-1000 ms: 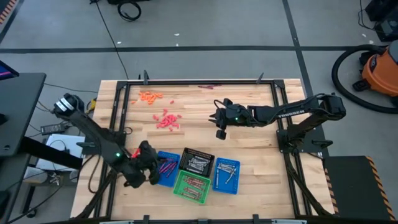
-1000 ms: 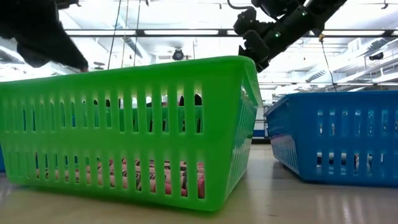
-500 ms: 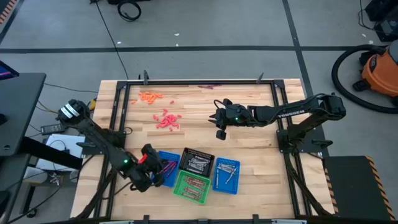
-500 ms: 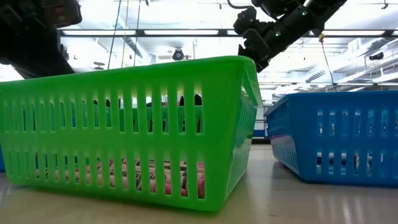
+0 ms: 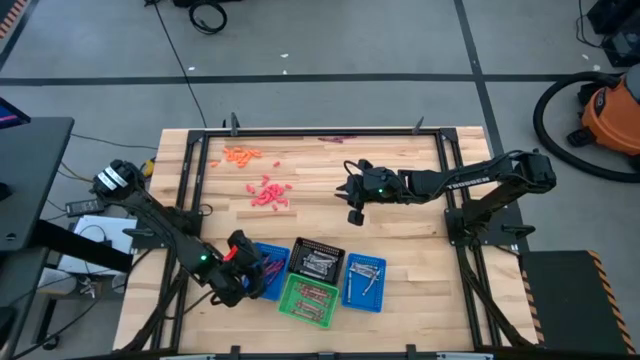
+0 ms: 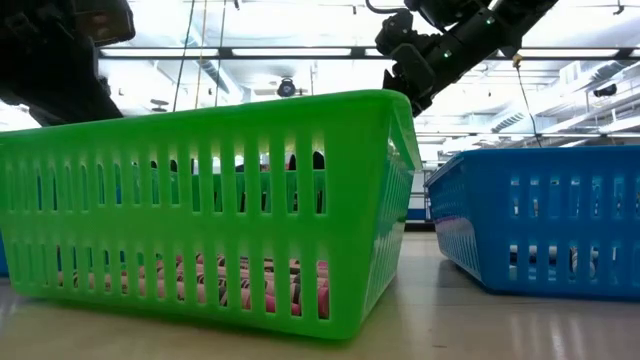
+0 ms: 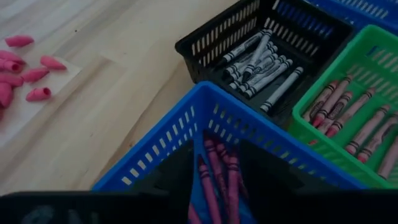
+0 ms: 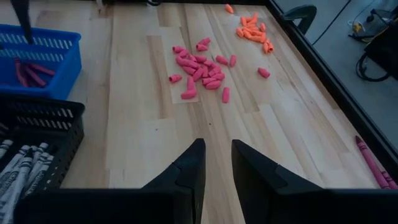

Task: Sort crayons
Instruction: Put the dark red crayon into the left blue bin

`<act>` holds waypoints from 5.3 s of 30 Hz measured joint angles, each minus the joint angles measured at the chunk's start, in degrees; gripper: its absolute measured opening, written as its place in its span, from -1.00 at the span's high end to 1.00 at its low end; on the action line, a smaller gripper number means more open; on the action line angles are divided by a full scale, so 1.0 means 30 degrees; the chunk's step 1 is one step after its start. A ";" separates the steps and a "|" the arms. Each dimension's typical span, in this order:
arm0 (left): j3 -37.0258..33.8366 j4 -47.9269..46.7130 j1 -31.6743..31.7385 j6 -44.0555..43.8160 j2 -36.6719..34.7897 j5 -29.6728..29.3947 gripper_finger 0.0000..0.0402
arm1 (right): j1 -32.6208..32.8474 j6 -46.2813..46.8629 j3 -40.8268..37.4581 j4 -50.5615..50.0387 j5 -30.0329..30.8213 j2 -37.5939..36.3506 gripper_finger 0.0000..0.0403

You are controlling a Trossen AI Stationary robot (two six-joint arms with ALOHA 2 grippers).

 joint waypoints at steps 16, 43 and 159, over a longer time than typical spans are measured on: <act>0.0000 0.0905 0.4754 0.6561 -0.1394 0.3857 0.28 | 0.0006 -0.0073 0.0000 0.0000 -0.0112 0.0000 0.58; 0.0000 0.9654 1.7039 1.7942 0.1041 1.1061 0.29 | -0.3149 -0.0396 -0.0357 0.0190 -0.1000 0.2202 0.59; -0.3592 1.6380 1.6079 1.9875 -0.0037 1.2663 0.28 | -1.0767 -0.0148 2.0087 -1.7798 -0.3944 1.7282 0.98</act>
